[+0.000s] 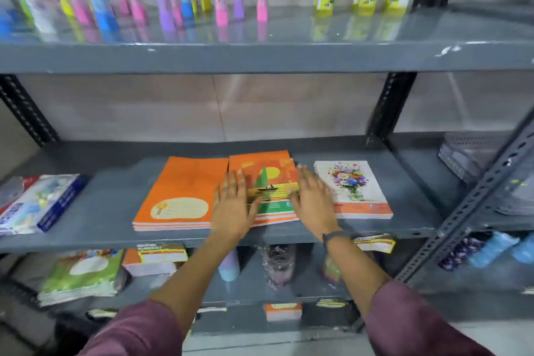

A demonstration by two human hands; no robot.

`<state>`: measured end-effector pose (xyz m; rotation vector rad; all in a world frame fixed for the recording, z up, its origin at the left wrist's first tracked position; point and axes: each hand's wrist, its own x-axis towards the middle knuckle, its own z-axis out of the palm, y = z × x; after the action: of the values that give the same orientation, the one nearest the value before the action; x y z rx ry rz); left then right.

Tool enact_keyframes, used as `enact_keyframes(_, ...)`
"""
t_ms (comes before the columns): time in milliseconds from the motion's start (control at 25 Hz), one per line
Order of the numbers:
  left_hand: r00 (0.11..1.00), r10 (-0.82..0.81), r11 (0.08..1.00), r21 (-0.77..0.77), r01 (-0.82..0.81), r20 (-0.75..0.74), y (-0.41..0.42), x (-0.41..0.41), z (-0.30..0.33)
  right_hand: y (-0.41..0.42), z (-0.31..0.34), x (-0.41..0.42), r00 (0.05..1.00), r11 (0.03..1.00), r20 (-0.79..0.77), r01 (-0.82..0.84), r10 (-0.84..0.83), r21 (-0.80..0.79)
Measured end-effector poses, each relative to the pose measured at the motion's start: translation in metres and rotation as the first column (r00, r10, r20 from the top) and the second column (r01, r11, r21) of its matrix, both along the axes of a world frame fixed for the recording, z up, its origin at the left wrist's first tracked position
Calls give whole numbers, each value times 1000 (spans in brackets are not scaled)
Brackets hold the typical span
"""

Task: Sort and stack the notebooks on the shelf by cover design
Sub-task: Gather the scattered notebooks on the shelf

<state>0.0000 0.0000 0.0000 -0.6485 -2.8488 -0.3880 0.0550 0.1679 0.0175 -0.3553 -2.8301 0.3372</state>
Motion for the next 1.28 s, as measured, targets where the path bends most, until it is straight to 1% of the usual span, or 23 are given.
enact_keyframes(40, 990, 67, 997, 21, -70, 121, 6, -6, -7, 4, -5, -7, 996, 998, 89, 12, -6, -63)
enact_keyframes(80, 973, 107, 992, 38, -117, 203, 12, -12, -11, 7, -9, -14, 990, 992, 141, 5, 13, -126)
enact_keyframes(160, 954, 161, 982, 54, -180, 253, 18, -22, -19, 11, -16, -24, 979, 981, 197, -5, 44, -191)
enact_keyframes(280, 971, 176, 975, 104, -194, 161, 32, -24, -23, 13, -24, -32, 989, 960, 148, 26, 17, -279)
enact_keyframes(360, 957, 226, 939, 221, -264, 181, 40, -23, -20, 11, -22, -35, 992, 940, 122, 63, -23, -336)
enact_keyframes(440, 924, 252, 844, 402, -355, 287, 50, -24, -15, 12, -21, -38, 993, 895, 101, 104, -66, -433)
enact_keyframes(480, 901, 237, 775, 489, -400, 362, 56, -23, -12, 14, -19, -38, 991, 862, 87, 133, -103, -489)
enact_keyframes(560, 857, 157, 635, 615, -468, 490, 71, -21, -8, 28, -13, -35, 973, 795, 47, 212, -226, -569)
enact_keyframes(640, 850, 17, 581, 687, -437, 526, 94, -16, -3, 52, -4, -26, 934, 787, -9, 294, -356, -543)
enact_keyframes(720, 868, -110, 597, 730, -331, 483, 120, -8, -2, 83, 0, -14, 911, 825, -56, 343, -409, -449)
enact_keyframes(840, 872, -216, 669, 717, -196, 440, 159, 3, 0, 124, -7, 9, 877, 818, -44, 428, -479, -385)
enact_keyframes(1000, 842, -256, 786, 610, -105, 475, 184, 15, -4, 150, -22, 26, 863, 803, 58, 490, -502, -338)
enact_keyframes(1080, 864, -267, 839, 543, -9, 427, 181, 16, -2, 150, -25, 27, 867, 819, 89, 493, -491, -293)
enact_keyframes(1120, 892, -265, 856, 515, 42, 367, 174, 14, 0, 147, -24, 25, 867, 835, 73, 494, -492, -242)
enact_keyframes(1160, 926, -234, 876, 478, 69, 295, 164, 12, 2, 141, -23, 22, 871, 853, 31, 487, -490, -190)
enact_keyframes(1200, 962, -162, 899, 435, 52, 219, 150, 7, 4, 132, -19, 18, 881, 871, -21, 465, -474, -159)
enact_keyframes(1240, 986, -46, 924, 383, -19, 160, 133, 2, 5, 121, -16, 13, 898, 892, -59, 423, -436, -160)
enact_keyframes(1280, 988, 92, 937, 324, -128, 124, 115, -4, 5, 107, -12, 5, 923, 913, -73, 358, -378, -193)
